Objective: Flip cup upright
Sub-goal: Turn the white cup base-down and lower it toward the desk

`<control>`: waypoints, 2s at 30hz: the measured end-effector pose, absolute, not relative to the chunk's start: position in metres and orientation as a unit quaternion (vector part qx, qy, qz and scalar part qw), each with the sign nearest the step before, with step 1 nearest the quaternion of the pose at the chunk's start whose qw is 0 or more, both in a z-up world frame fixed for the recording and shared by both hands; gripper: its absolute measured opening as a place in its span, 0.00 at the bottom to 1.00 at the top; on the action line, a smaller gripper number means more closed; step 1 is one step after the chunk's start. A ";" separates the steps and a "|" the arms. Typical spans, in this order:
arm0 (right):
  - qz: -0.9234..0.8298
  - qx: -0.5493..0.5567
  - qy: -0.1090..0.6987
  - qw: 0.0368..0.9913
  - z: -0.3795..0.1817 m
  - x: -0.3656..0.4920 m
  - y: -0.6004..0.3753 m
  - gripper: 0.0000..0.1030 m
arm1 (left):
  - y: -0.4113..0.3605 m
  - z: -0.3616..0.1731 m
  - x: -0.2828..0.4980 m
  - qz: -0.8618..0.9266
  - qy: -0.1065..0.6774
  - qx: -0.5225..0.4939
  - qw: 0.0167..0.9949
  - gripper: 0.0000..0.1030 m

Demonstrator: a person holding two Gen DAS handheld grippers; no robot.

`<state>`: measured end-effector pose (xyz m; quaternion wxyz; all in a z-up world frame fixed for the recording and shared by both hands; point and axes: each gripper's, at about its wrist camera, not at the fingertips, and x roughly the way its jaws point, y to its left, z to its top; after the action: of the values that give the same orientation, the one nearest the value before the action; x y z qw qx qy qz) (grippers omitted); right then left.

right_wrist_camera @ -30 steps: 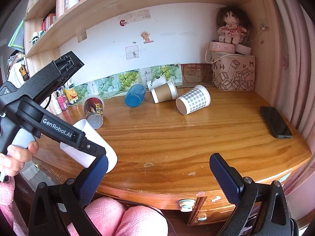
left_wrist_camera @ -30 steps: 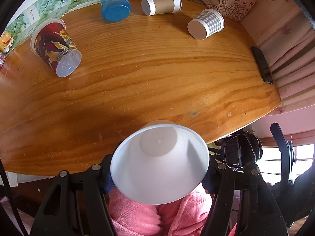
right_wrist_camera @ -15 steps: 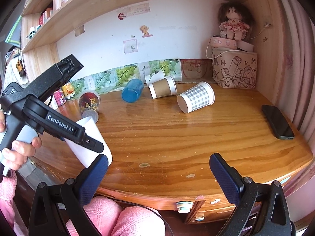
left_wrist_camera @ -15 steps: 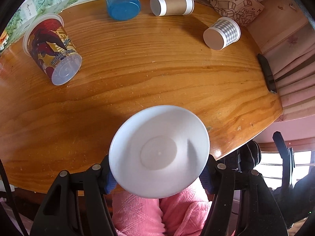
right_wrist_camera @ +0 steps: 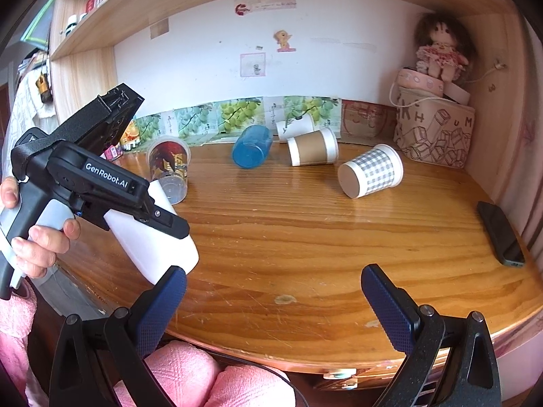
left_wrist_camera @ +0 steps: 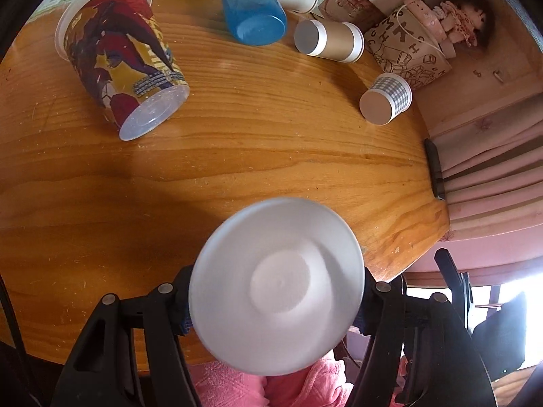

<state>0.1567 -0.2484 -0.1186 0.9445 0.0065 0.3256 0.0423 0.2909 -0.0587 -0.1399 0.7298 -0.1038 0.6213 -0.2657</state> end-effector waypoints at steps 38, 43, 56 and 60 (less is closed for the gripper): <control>0.102 -0.024 0.355 0.929 -0.115 0.197 -0.137 1.00 | 0.040 -0.135 0.283 -0.316 0.564 -0.180 0.742 0.81; 0.101 -0.009 0.358 0.928 -0.113 0.204 -0.133 1.00 | 0.057 -0.130 0.277 -0.303 0.550 -0.179 0.758 0.81; 0.115 0.036 0.369 0.922 -0.112 0.240 -0.120 1.00 | 0.109 -0.133 0.250 -0.196 0.506 -0.135 0.829 0.81; 0.124 0.033 0.392 0.911 -0.119 0.252 -0.114 1.00 | 0.115 -0.137 0.243 -0.183 0.492 -0.119 0.843 0.81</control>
<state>0.2515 -0.1144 -0.1193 0.9112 0.0330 0.3915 0.1239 0.2429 0.1148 -0.1365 0.8427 -0.1190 0.4922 -0.1827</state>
